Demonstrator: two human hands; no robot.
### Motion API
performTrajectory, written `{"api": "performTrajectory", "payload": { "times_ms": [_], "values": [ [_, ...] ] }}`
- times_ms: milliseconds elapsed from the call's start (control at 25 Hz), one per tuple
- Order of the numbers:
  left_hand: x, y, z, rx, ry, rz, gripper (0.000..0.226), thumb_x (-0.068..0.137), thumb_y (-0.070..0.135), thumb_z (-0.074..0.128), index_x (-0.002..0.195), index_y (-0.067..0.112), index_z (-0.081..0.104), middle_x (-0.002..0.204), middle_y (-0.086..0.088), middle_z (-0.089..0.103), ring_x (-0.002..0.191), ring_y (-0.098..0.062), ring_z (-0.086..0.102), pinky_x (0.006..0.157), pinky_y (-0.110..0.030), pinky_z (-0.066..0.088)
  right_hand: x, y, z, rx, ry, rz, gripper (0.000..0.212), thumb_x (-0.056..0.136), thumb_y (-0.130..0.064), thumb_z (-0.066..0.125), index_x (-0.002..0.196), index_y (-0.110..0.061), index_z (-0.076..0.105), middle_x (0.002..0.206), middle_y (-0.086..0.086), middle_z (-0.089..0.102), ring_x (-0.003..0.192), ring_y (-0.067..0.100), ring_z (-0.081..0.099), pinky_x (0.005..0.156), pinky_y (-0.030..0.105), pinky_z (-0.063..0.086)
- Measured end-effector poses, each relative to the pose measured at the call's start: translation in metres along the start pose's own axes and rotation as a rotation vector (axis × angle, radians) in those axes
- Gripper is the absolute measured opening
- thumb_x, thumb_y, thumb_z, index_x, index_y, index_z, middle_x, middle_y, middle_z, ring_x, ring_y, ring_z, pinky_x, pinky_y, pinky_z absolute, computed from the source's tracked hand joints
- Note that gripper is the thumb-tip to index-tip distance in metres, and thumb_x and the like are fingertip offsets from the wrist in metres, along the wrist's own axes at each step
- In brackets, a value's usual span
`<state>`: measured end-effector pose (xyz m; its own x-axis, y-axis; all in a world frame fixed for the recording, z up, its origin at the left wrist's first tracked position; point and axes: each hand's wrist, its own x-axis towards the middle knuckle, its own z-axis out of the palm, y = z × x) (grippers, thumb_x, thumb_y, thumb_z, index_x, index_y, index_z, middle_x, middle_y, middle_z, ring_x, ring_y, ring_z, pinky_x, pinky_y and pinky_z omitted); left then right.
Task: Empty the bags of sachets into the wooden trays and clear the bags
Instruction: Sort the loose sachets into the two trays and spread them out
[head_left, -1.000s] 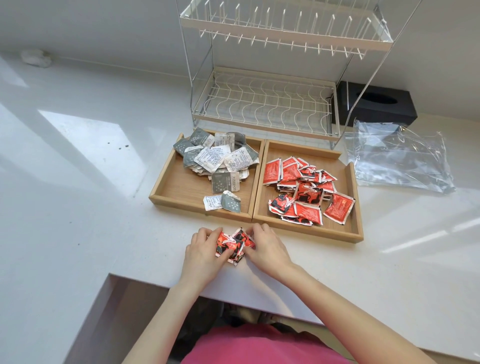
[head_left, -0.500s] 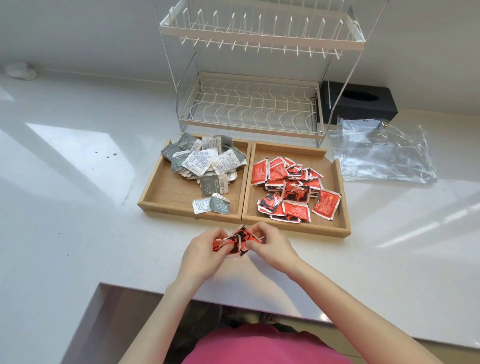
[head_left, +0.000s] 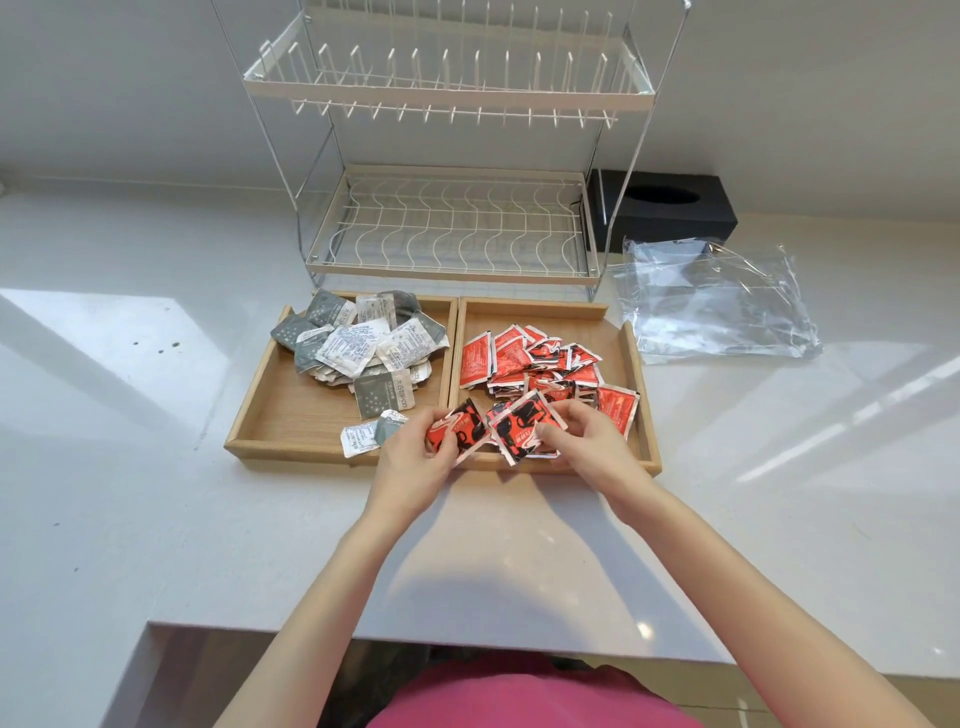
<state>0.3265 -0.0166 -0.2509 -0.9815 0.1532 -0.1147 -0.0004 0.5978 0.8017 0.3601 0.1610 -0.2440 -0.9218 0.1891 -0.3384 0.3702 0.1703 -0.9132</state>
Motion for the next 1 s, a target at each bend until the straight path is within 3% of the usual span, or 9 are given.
{"api": "performTrajectory", "payload": {
  "times_ms": [80, 160, 280, 360, 480, 560, 680, 840, 1000],
  "values": [
    [0.008, 0.009, 0.007, 0.030, -0.002, 0.045, 0.020, 0.088, 0.011, 0.050, 0.106, 0.008, 0.060, 0.084, -0.002, 0.059, 0.071, -0.017, 0.049, 0.058, -0.004, 0.034, 0.007, 0.002, -0.012, 0.001, 0.031, 0.008, 0.011, 0.089, -0.007, 0.052, 0.096, -0.015, 0.056, 0.076, -0.005, 0.062, 0.062, 0.002, 0.058, 0.054, 0.013, 0.045],
    [0.016, 0.014, 0.012, 0.037, -0.010, 0.044, 0.024, 0.088, 0.010, 0.050, 0.110, 0.008, 0.059, 0.075, 0.000, 0.056, 0.061, -0.011, 0.045, 0.055, -0.005, 0.033, 0.014, 0.005, -0.021, 0.020, 0.059, 0.030, 0.016, 0.088, -0.006, 0.052, 0.102, -0.012, 0.056, 0.080, -0.003, 0.064, 0.062, -0.001, 0.061, 0.053, 0.012, 0.046],
    [0.029, 0.020, 0.023, 0.060, -0.034, 0.032, 0.031, 0.087, 0.010, 0.050, 0.117, 0.010, 0.056, 0.072, 0.000, 0.053, 0.063, -0.013, 0.045, 0.054, -0.020, 0.028, 0.026, 0.009, -0.032, -0.020, 0.076, 0.042, 0.019, 0.088, -0.008, 0.052, 0.105, -0.013, 0.056, 0.093, 0.004, 0.065, 0.080, 0.013, 0.061, 0.065, 0.021, 0.045],
    [0.036, 0.022, 0.027, 0.082, -0.054, 0.017, 0.034, 0.087, 0.010, 0.049, 0.120, 0.012, 0.055, 0.079, -0.007, 0.057, 0.066, -0.017, 0.046, 0.055, -0.022, 0.025, 0.034, 0.010, -0.037, -0.060, 0.068, 0.044, 0.015, 0.088, -0.010, 0.052, 0.097, -0.021, 0.054, 0.092, 0.003, 0.064, 0.086, 0.018, 0.060, 0.071, 0.027, 0.045],
    [0.045, 0.022, 0.033, 0.135, -0.107, -0.014, 0.037, 0.088, 0.013, 0.048, 0.124, 0.017, 0.052, 0.070, -0.001, 0.057, 0.057, -0.011, 0.046, 0.049, -0.021, 0.030, 0.044, 0.013, -0.041, -0.149, 0.062, 0.045, 0.017, 0.087, -0.012, 0.053, 0.091, -0.029, 0.052, 0.085, -0.005, 0.062, 0.090, 0.020, 0.061, 0.081, 0.034, 0.045],
    [0.048, 0.024, 0.034, 0.175, -0.157, -0.014, 0.039, 0.088, 0.014, 0.048, 0.127, 0.017, 0.050, 0.082, -0.004, 0.063, 0.071, -0.016, 0.053, 0.058, -0.026, 0.033, 0.047, 0.015, -0.043, -0.181, 0.052, 0.059, 0.018, 0.087, -0.013, 0.052, 0.089, -0.031, 0.052, 0.080, -0.007, 0.061, 0.088, 0.021, 0.061, 0.082, 0.035, 0.045],
    [0.047, 0.026, 0.033, 0.203, -0.194, 0.013, 0.042, 0.088, 0.013, 0.048, 0.130, 0.015, 0.047, 0.119, -0.011, 0.062, 0.107, -0.023, 0.056, 0.080, -0.024, 0.035, 0.046, 0.016, -0.045, -0.265, 0.051, 0.067, 0.024, 0.086, -0.015, 0.052, 0.109, -0.021, 0.055, 0.090, 0.002, 0.064, 0.093, 0.025, 0.062, 0.086, 0.039, 0.047],
    [0.044, 0.025, 0.029, 0.275, -0.222, 0.103, 0.043, 0.088, 0.013, 0.047, 0.131, 0.011, 0.045, 0.134, -0.010, 0.052, 0.123, -0.022, 0.047, 0.095, -0.022, 0.031, 0.038, 0.009, -0.042, -0.413, 0.073, -0.016, 0.034, 0.087, -0.014, 0.050, 0.120, -0.015, 0.053, 0.106, 0.004, 0.062, 0.097, 0.022, 0.060, 0.088, 0.032, 0.044],
    [0.044, 0.024, 0.027, 0.376, -0.211, 0.182, 0.045, 0.089, 0.021, 0.046, 0.133, 0.016, 0.043, 0.143, -0.006, 0.043, 0.132, -0.021, 0.039, 0.109, -0.037, 0.030, 0.029, 0.006, -0.041, -0.583, 0.111, -0.095, 0.043, 0.087, -0.018, 0.050, 0.130, -0.017, 0.046, 0.120, 0.011, 0.054, 0.112, 0.024, 0.050, 0.094, 0.029, 0.036]
  ]
}}
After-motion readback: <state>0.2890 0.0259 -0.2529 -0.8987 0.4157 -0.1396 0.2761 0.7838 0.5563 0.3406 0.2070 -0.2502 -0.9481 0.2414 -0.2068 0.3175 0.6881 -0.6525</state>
